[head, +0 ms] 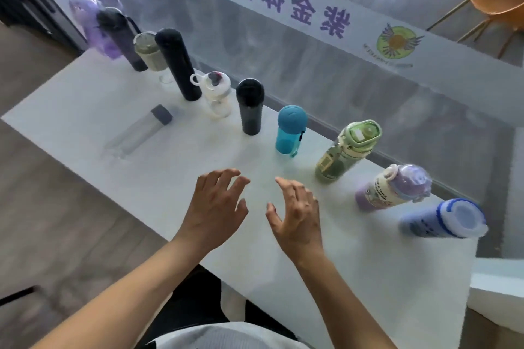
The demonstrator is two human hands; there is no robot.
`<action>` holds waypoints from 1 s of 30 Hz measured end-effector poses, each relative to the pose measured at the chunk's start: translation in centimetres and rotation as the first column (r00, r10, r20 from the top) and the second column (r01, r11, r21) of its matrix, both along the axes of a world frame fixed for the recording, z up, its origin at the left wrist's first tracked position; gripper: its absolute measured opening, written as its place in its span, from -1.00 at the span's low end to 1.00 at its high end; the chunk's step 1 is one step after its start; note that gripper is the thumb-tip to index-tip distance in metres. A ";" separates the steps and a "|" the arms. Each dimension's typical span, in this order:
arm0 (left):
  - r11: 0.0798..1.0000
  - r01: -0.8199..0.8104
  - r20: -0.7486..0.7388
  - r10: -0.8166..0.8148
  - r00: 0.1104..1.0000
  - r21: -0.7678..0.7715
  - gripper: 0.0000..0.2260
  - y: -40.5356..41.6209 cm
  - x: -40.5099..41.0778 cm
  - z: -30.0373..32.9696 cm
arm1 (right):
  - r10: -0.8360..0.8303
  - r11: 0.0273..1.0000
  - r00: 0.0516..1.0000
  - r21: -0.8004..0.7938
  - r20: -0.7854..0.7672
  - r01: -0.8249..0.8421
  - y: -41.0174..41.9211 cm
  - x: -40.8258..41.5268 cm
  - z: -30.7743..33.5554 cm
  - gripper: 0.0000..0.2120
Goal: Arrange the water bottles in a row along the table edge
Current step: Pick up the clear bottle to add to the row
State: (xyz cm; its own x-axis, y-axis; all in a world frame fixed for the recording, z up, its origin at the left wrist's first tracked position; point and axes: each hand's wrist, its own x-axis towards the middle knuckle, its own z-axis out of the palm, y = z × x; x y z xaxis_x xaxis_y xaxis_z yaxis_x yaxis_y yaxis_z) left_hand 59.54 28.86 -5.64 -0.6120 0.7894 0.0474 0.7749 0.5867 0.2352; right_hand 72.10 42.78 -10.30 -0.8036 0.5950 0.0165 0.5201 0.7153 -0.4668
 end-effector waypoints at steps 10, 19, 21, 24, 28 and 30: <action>0.976 -0.212 -0.032 0.211 0.977 -0.057 -0.65 -9.5 -12.9 -2.1 | 0.205 0.974 0.973 0.072 0.102 -0.213 -7.1 -16.2 0.1 -0.51; 0.965 -0.224 -0.026 0.222 0.975 -0.134 -0.65 -12.9 -26.6 -6.1 | 0.204 0.972 0.953 0.068 0.223 -0.224 -10.6 -28.3 -1.7 -0.50; 0.964 -0.220 -0.023 0.219 0.976 -0.148 -0.63 -12.8 -29.1 -7.2 | 0.189 0.975 0.950 0.067 0.247 -0.212 -10.6 -30.1 -2.3 -0.51; 0.950 -0.224 -0.008 0.228 0.974 -0.217 -0.52 -12.6 -32.0 -9.0 | 0.165 0.980 0.947 0.058 0.277 -0.188 -10.4 -32.2 -3.2 -0.54; 0.916 -0.214 0.055 0.246 0.968 -0.339 -0.33 -12.7 -34.0 -10.9 | 0.136 0.988 0.947 0.030 0.293 -0.151 -9.8 -33.0 -3.5 -0.52; 0.904 -0.190 0.101 0.246 0.964 -0.383 -0.29 -12.6 -34.6 -11.4 | 0.114 0.992 0.950 0.017 0.290 -0.124 -9.5 -32.7 -3.3 -0.52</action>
State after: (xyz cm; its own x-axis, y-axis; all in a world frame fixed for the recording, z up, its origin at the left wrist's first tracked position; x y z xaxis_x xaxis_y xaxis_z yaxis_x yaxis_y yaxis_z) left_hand 24.96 16.29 -17.09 -0.7490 0.5798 -0.3208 0.5919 0.8030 0.0693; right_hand 39.40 33.25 -13.57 -0.8421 0.4981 -0.2069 0.5388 0.7932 -0.2838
